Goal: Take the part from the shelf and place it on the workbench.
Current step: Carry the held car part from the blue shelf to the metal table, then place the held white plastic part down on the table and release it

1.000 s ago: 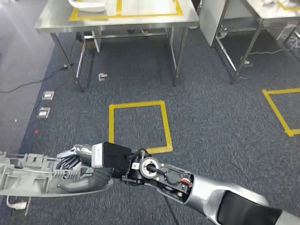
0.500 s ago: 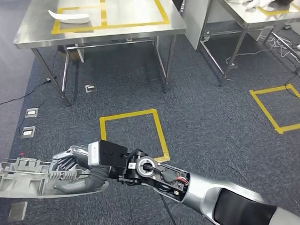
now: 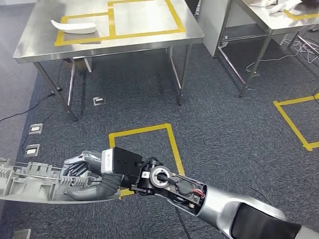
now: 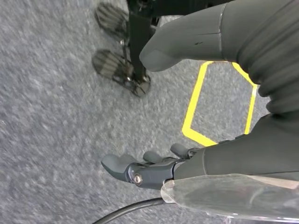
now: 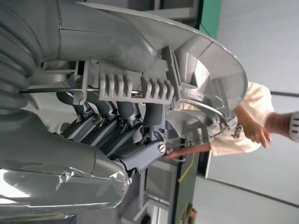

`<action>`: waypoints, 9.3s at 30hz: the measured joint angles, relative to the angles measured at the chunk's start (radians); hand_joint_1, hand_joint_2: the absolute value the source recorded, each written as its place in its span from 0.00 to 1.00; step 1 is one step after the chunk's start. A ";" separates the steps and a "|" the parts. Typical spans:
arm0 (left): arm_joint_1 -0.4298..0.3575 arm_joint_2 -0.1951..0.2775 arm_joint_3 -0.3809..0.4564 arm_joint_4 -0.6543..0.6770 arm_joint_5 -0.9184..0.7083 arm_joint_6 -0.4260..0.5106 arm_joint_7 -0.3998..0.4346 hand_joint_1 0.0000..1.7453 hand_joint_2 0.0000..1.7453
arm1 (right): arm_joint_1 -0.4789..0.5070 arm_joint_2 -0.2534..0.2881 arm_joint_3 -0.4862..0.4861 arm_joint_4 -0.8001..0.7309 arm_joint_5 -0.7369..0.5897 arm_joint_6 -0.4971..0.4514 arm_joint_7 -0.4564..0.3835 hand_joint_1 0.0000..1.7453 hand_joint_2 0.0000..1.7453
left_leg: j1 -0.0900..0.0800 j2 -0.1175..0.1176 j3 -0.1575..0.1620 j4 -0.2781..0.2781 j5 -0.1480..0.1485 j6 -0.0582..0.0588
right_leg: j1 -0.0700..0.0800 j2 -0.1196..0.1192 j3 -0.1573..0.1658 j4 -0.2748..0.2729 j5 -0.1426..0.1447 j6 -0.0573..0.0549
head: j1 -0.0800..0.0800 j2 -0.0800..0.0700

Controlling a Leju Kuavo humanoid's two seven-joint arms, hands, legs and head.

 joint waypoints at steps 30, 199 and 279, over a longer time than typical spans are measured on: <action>0.000 -0.003 0.000 0.000 -0.012 -0.002 0.001 0.00 1.00 | 0.016 -0.005 -0.023 0.004 0.006 -0.029 -0.005 0.97 1.00 | 0.007 -0.003 0.013 -0.015 0.003 -0.008 | 0.002 0.002 -0.004 0.010 -0.004 0.000 | 0.008 0.000; 0.005 -0.001 -0.001 0.002 -0.044 -0.010 -0.002 0.00 1.00 | -0.195 -0.070 -0.223 0.105 0.175 -0.370 -0.002 0.97 1.00 | -0.006 -0.011 -0.137 -0.090 0.138 0.010 | -0.024 0.000 0.042 -0.016 -0.049 0.056 | -0.018 0.000; -0.001 -0.009 -0.009 0.002 -0.091 -0.048 -0.051 0.00 1.00 | -0.361 0.121 -0.066 0.848 0.987 -0.658 0.154 0.97 1.00 | -0.005 -0.012 -0.136 -0.092 0.139 0.007 | -0.021 -0.002 0.044 -0.014 -0.049 0.055 | -0.019 0.000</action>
